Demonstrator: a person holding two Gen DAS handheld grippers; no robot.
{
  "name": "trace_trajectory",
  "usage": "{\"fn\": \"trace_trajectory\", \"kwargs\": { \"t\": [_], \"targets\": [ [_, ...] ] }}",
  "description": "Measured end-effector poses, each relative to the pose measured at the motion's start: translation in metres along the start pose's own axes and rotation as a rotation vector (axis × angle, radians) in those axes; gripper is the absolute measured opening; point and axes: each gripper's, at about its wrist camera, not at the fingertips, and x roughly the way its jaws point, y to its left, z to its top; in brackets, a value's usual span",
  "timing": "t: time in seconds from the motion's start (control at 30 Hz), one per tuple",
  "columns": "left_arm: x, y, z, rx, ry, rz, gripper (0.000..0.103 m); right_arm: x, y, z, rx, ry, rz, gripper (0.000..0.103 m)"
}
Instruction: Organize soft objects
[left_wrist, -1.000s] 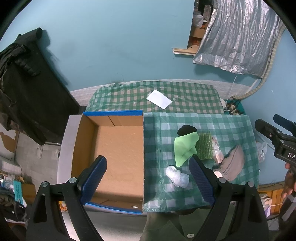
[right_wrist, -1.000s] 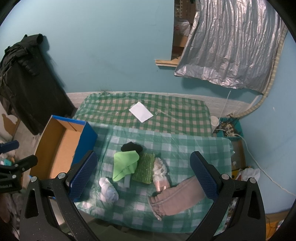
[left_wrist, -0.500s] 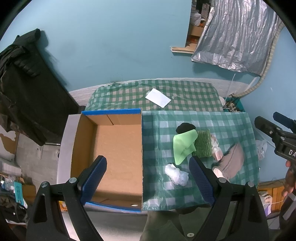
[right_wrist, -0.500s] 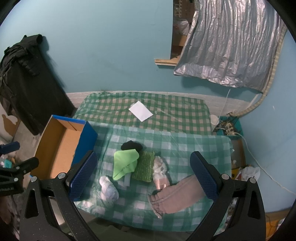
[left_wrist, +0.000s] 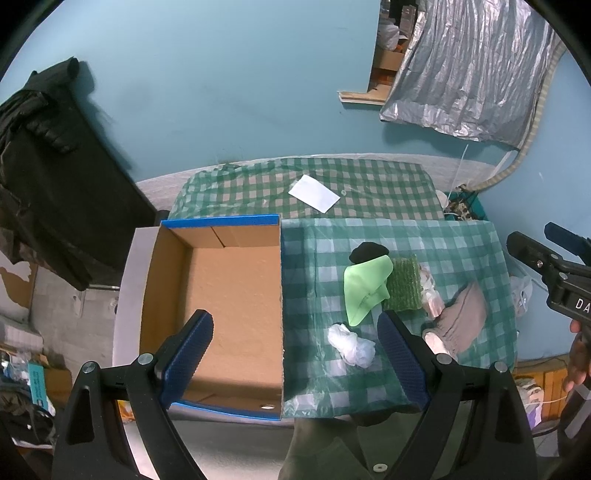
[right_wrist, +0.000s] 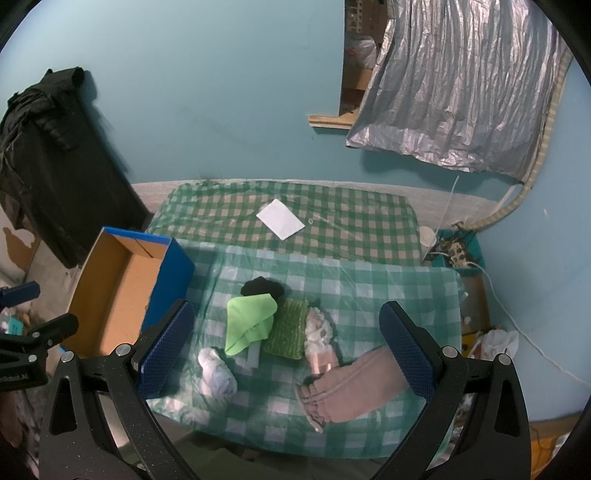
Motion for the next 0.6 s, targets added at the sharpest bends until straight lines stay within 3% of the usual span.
{"fn": "trace_trajectory", "kwargs": {
  "t": [0.6],
  "targets": [
    [0.0024,-0.0057,-0.0023,0.011,0.008,0.0,0.092,0.0021,0.0004,-0.0032,0.0,0.01,-0.004,0.1]
  ]
}}
